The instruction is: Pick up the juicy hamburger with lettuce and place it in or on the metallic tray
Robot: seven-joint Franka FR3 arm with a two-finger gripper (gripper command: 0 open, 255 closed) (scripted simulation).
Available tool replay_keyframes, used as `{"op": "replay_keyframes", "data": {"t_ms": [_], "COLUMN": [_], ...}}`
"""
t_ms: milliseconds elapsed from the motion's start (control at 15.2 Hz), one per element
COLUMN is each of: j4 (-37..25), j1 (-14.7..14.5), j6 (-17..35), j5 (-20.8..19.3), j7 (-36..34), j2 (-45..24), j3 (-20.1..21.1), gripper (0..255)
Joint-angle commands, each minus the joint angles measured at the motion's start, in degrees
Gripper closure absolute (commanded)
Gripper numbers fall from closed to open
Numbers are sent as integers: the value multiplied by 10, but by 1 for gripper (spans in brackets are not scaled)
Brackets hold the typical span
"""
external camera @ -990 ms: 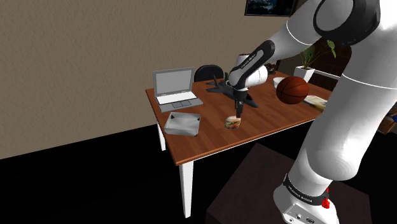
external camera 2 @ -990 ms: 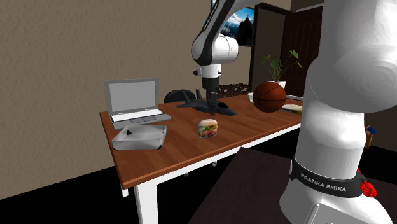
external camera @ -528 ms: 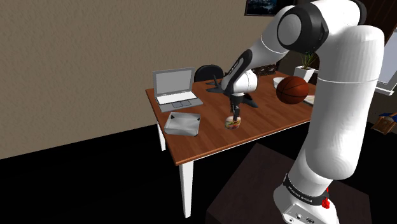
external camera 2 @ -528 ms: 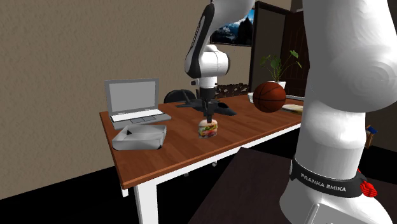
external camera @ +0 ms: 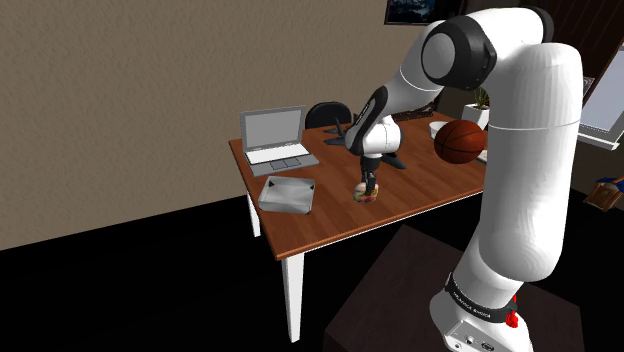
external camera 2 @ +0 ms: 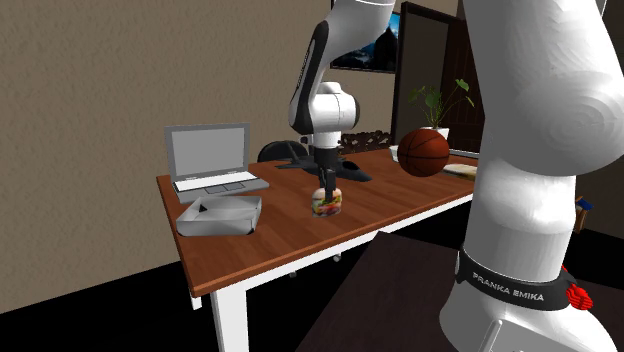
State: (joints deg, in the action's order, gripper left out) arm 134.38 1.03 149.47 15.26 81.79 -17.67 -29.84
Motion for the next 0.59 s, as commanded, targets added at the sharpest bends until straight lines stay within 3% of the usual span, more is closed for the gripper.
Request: {"op": "replay_keyframes", "data": {"t_ms": [0, 198, 264, 528], "j4": [0, 0, 0, 0], "j1": [0, 0, 0, 0], "j6": [1, 1, 1, 0], "j5": [1, 1, 1, 1], "j7": [0, 0, 0, 0], "j2": [-1, -1, -1, -1], "j3": [0, 0, 0, 0], "gripper": [0, 0, 255, 255]}}
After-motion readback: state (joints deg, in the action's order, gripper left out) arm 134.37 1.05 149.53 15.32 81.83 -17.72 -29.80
